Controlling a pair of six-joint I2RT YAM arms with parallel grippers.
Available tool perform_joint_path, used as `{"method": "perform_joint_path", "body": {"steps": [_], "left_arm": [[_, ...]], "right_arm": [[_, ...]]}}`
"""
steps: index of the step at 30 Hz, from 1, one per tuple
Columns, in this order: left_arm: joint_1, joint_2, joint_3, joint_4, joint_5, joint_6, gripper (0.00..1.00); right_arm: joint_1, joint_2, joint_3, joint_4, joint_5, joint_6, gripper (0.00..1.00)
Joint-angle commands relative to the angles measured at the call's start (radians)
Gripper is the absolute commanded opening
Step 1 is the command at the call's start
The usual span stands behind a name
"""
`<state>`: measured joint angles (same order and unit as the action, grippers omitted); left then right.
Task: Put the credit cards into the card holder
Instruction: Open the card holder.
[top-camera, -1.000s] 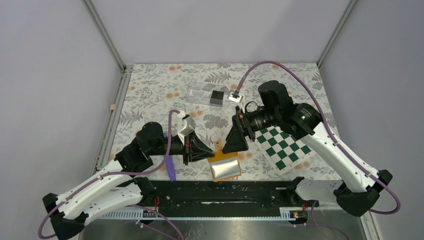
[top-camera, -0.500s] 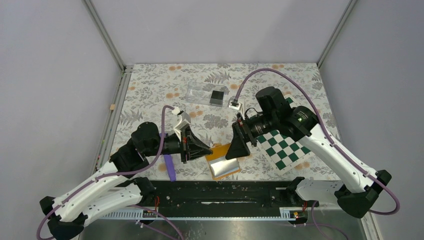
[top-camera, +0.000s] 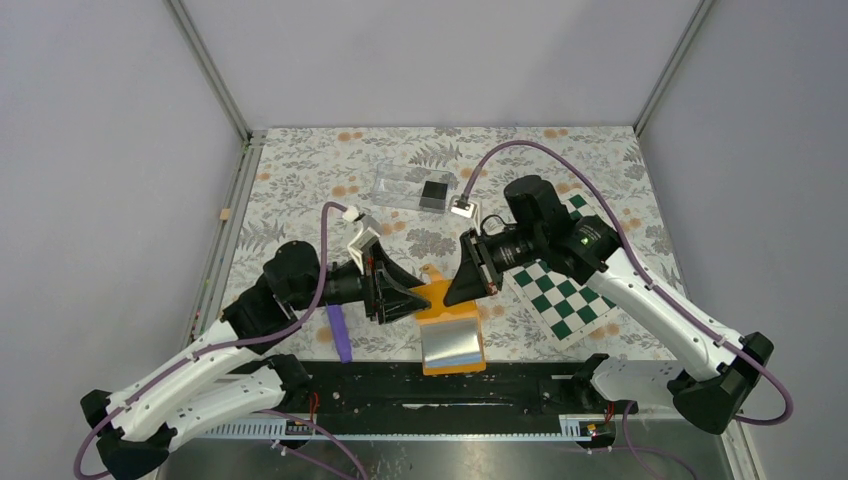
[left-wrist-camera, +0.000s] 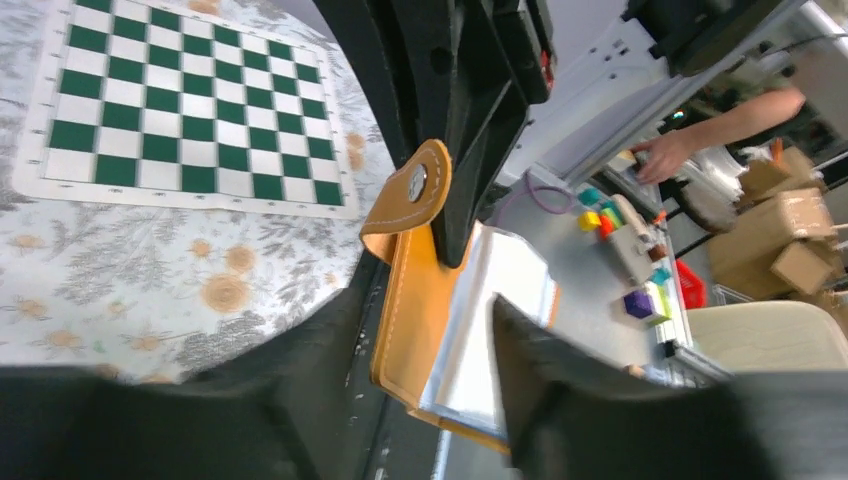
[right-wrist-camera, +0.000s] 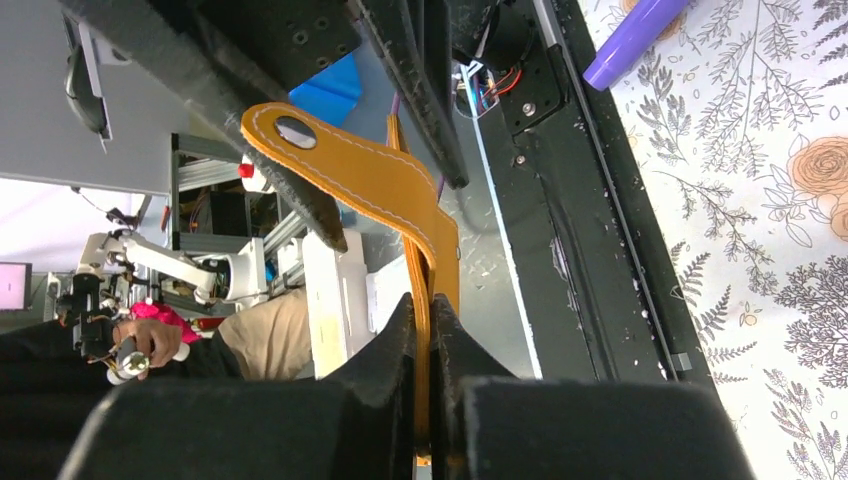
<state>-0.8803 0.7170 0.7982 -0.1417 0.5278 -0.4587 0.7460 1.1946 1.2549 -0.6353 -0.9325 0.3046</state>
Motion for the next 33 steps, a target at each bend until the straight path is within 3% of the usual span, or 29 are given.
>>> {"method": "perform_joint_path", "body": {"steps": [1,2,5,9,14,19,24,28,33], "left_arm": [[0.002,-0.004,0.066,-0.018,-0.126,-0.064,0.63],[0.002,-0.005,0.074,-0.046,-0.164,-0.077,0.72],[0.004,-0.010,0.094,-0.141,-0.321,-0.139,0.86],[0.007,-0.012,0.137,-0.315,-0.467,-0.200,0.92],[0.040,0.004,0.170,-0.403,-0.469,-0.242,0.94],[0.094,0.018,0.152,-0.471,-0.399,-0.289,0.93],[0.128,0.007,0.084,-0.483,-0.299,-0.318,0.91],[0.129,-0.015,-0.003,-0.446,-0.220,-0.343,0.84],[0.128,-0.034,-0.058,-0.401,-0.224,-0.368,0.82]], "right_arm": [[0.002,-0.001,-0.020,0.096,0.068,0.089,0.00],[0.002,-0.009,-0.034,0.124,0.085,0.118,0.00],[0.002,-0.055,-0.080,0.197,0.162,0.212,0.00],[-0.002,-0.103,-0.110,0.205,0.263,0.276,0.00],[-0.039,-0.095,-0.048,0.155,0.295,0.310,0.00],[-0.126,-0.037,0.013,0.156,0.176,0.330,0.00],[-0.197,0.015,0.054,0.155,0.060,0.345,0.00],[-0.214,0.037,0.065,0.154,0.021,0.354,0.00],[-0.214,0.043,0.064,0.156,-0.012,0.375,0.00]]}}
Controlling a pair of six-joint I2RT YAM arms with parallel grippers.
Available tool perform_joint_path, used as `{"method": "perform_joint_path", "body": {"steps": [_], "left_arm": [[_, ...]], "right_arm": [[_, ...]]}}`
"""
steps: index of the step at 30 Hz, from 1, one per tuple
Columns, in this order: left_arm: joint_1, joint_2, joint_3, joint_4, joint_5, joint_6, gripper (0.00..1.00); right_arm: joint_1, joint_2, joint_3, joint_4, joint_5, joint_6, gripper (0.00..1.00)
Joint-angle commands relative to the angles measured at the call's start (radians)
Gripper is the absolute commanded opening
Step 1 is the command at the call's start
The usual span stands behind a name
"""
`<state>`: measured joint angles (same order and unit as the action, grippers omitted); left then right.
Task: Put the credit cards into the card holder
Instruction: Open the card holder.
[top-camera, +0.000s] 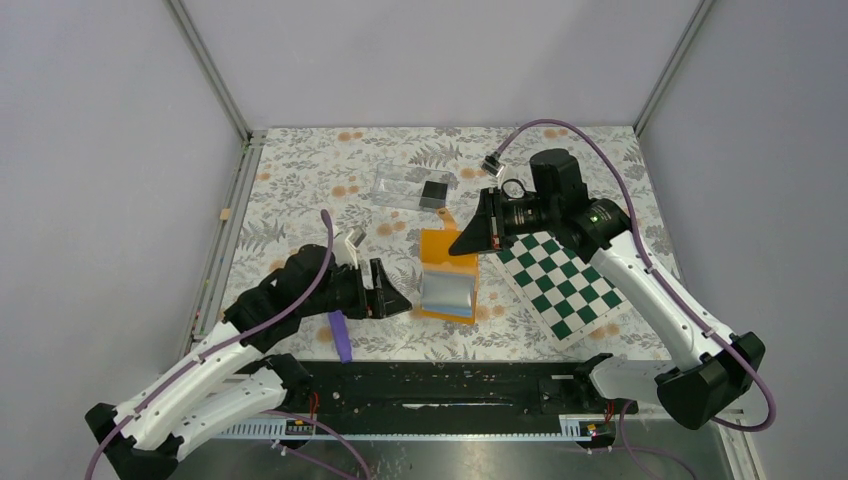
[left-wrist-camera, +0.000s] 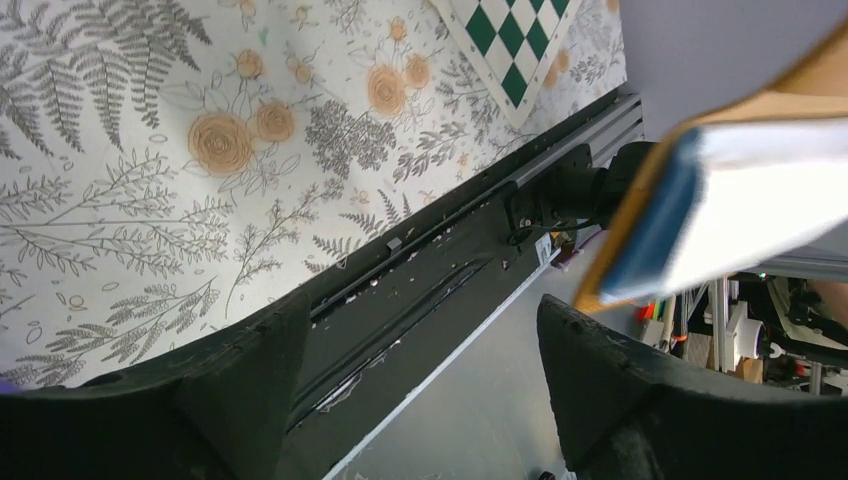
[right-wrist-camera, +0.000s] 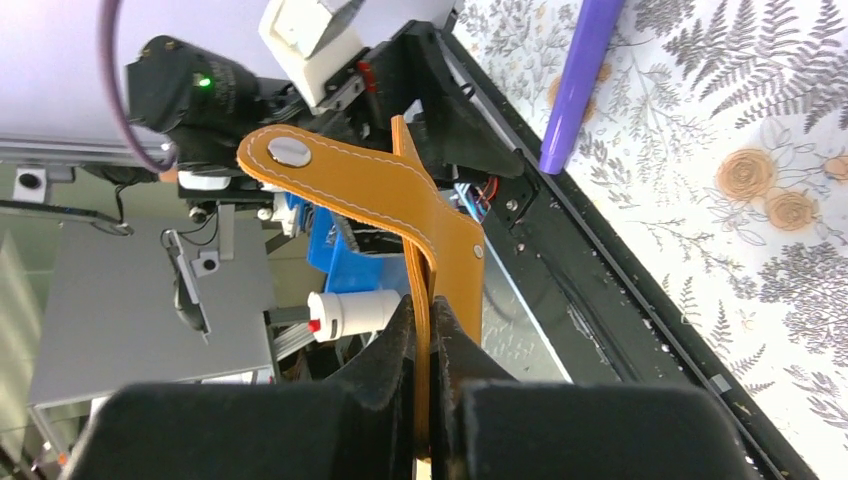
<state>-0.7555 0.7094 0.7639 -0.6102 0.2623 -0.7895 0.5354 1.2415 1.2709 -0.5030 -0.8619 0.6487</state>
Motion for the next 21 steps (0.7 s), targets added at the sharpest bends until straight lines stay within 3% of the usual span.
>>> {"method": "perform_joint_path", "body": {"steps": [1,8,16,21], "left_arm": [[0.004,-0.027,-0.034,0.086,0.039,-0.044,0.82],[0.003,0.006,-0.041,0.220,0.076,-0.081,0.76],[0.004,0.018,0.057,0.039,-0.011,-0.007,0.70],[0.003,0.020,0.042,0.069,0.032,-0.009,0.70]], "right_arm": [[-0.003,-0.005,0.048,0.023,-0.086,0.037,0.00],[-0.003,-0.027,0.009,0.023,-0.093,0.047,0.00],[-0.003,-0.037,-0.020,0.023,-0.084,0.034,0.00],[-0.003,-0.054,-0.045,0.036,-0.090,0.016,0.00]]}}
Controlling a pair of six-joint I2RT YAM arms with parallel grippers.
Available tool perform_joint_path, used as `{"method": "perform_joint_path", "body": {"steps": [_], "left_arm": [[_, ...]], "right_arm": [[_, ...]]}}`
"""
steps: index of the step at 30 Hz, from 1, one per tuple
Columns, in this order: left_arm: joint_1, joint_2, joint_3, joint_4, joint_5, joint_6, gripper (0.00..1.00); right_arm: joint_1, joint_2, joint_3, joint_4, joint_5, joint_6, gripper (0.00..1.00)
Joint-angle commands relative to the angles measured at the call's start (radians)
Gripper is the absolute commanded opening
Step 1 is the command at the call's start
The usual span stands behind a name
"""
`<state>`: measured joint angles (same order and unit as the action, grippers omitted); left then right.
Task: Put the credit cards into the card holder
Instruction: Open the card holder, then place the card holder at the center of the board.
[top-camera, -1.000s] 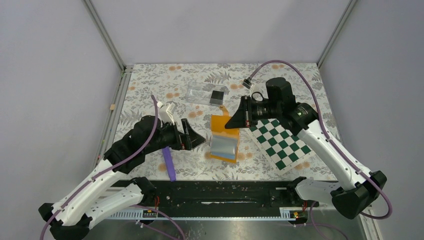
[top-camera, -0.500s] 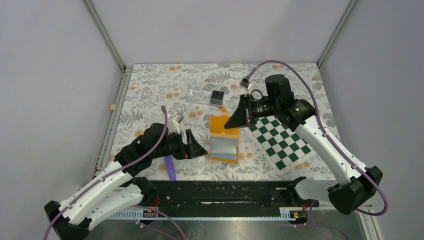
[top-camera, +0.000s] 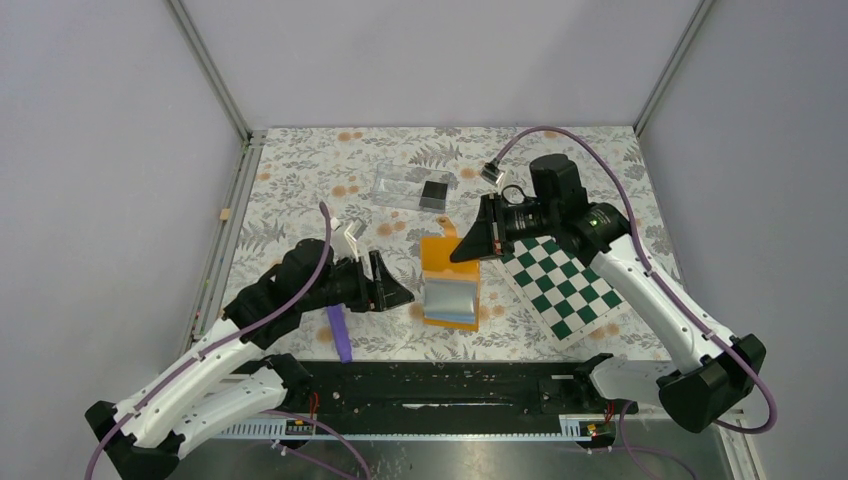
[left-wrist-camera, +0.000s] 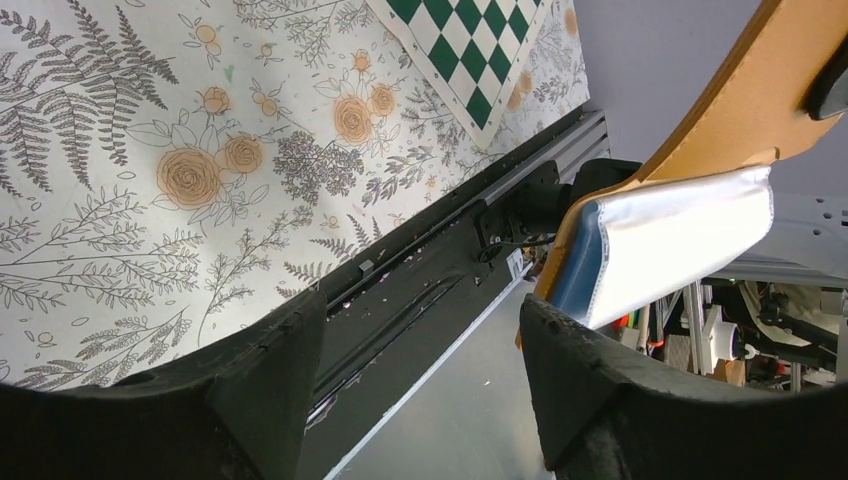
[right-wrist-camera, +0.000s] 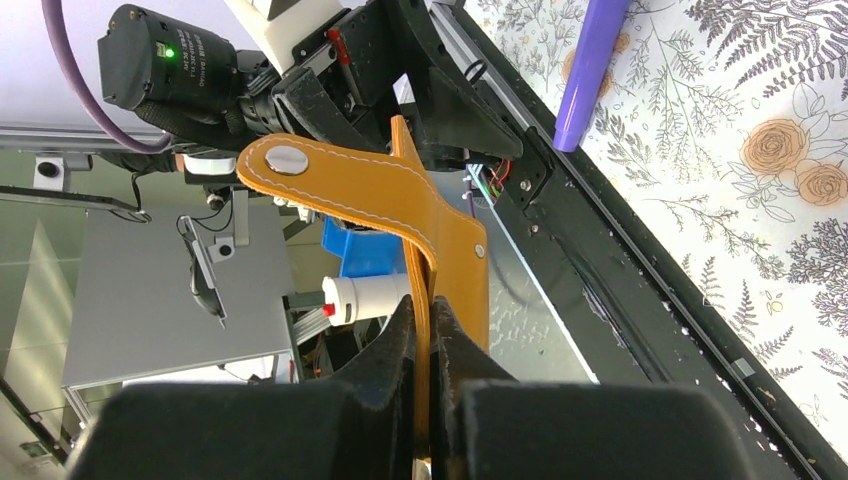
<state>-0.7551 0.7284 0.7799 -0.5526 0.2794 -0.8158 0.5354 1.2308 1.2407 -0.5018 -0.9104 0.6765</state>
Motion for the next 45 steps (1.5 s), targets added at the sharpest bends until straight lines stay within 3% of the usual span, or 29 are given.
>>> {"method": "perform_joint_path", "body": {"steps": [1,10,26,35,45], "left_arm": [[0.003,0.002,0.018,0.029,0.030,0.013,0.69],[0.002,0.013,-0.056,0.223,0.113,0.006,0.68],[-0.022,0.036,-0.058,0.258,0.122,-0.008,0.55],[-0.024,-0.012,-0.096,0.377,0.179,-0.043,0.55],[-0.027,-0.025,-0.092,0.387,0.180,-0.028,0.57]], "right_arm": [[-0.003,-0.051,-0.027,0.052,-0.046,-0.009,0.00],[-0.004,-0.147,-0.198,0.232,-0.066,0.075,0.00],[-0.003,-0.121,-0.190,0.245,-0.075,0.080,0.00],[-0.003,-0.120,-0.201,0.236,-0.084,0.072,0.00],[-0.003,-0.128,-0.201,0.236,-0.101,0.079,0.00]]}}
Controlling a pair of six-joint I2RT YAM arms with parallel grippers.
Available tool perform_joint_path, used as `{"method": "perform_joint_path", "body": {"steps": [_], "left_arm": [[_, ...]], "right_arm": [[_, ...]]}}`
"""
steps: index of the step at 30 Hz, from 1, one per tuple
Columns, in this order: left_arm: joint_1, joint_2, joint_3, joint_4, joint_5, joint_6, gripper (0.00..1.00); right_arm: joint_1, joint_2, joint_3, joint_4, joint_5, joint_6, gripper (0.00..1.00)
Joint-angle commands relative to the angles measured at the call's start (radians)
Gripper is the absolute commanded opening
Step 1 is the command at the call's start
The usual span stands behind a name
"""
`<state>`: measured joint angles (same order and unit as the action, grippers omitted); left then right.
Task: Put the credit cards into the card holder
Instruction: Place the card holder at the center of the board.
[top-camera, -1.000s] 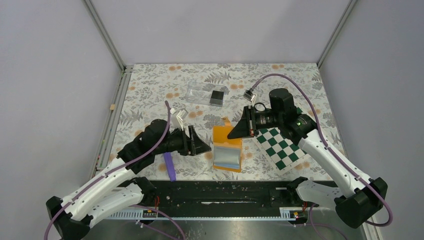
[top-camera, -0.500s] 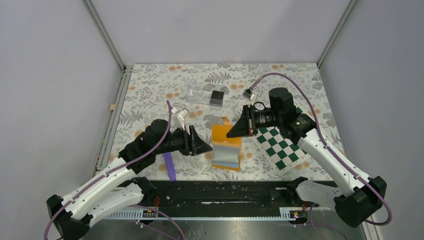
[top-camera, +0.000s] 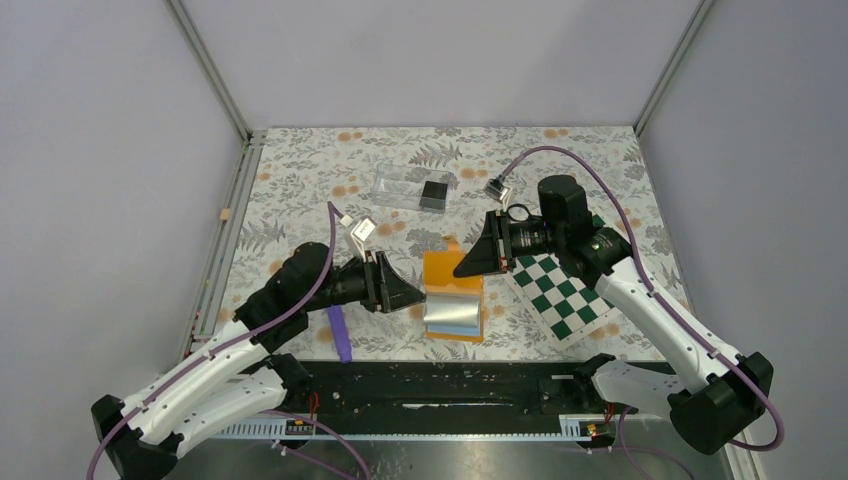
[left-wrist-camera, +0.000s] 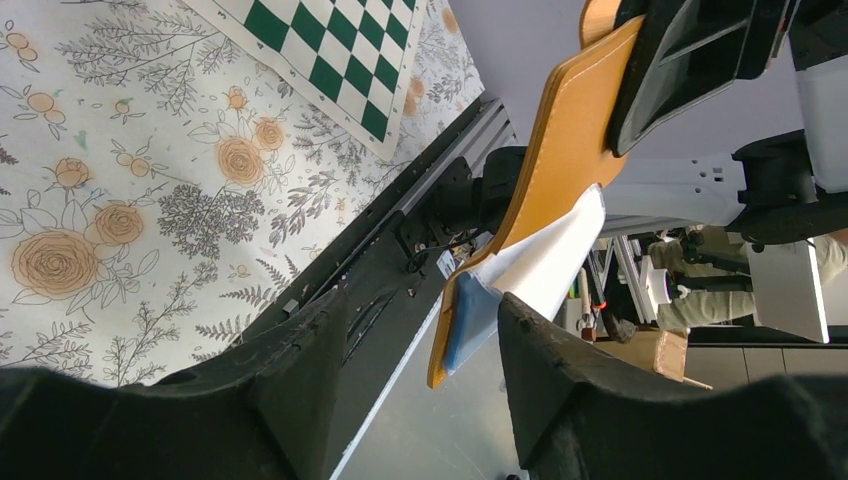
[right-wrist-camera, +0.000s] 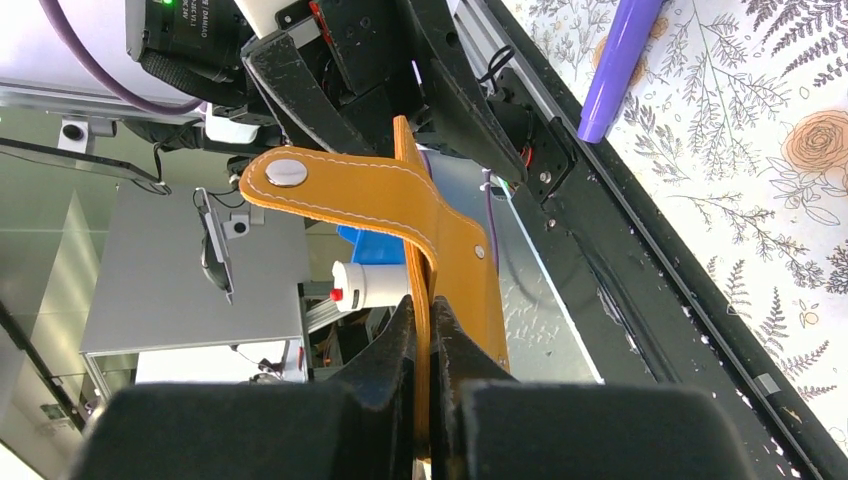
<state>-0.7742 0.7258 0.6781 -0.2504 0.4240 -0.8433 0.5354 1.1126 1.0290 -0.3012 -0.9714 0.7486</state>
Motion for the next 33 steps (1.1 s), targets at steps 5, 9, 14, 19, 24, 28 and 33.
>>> {"method": "perform_joint_path", "body": {"steps": [5,9,14,19,24,28,33], "left_arm": [[-0.008,-0.032,0.002,0.118,0.027,-0.003,0.59],[-0.007,-0.030,0.006,0.081,0.007,0.010,0.59],[-0.008,-0.038,0.040,-0.064,-0.049,0.056,0.61],[-0.011,-0.042,0.064,-0.200,-0.065,0.108,0.62],[-0.026,-0.032,0.060,-0.165,-0.025,0.101,0.60],[-0.040,-0.020,0.060,-0.104,0.000,0.094,0.59],[-0.061,0.015,0.070,-0.063,0.020,0.093,0.59]], "right_arm": [[-0.003,-0.015,-0.001,0.038,-0.056,0.010,0.00],[-0.003,-0.023,0.003,0.037,-0.056,0.014,0.00],[-0.003,-0.031,0.002,0.037,-0.031,0.017,0.00],[-0.004,-0.028,0.002,0.035,-0.019,0.015,0.00],[-0.003,-0.026,-0.008,0.036,-0.014,0.012,0.00],[-0.003,-0.023,-0.018,0.037,-0.013,0.011,0.00],[-0.003,-0.023,-0.018,0.024,-0.012,0.005,0.00]]}}
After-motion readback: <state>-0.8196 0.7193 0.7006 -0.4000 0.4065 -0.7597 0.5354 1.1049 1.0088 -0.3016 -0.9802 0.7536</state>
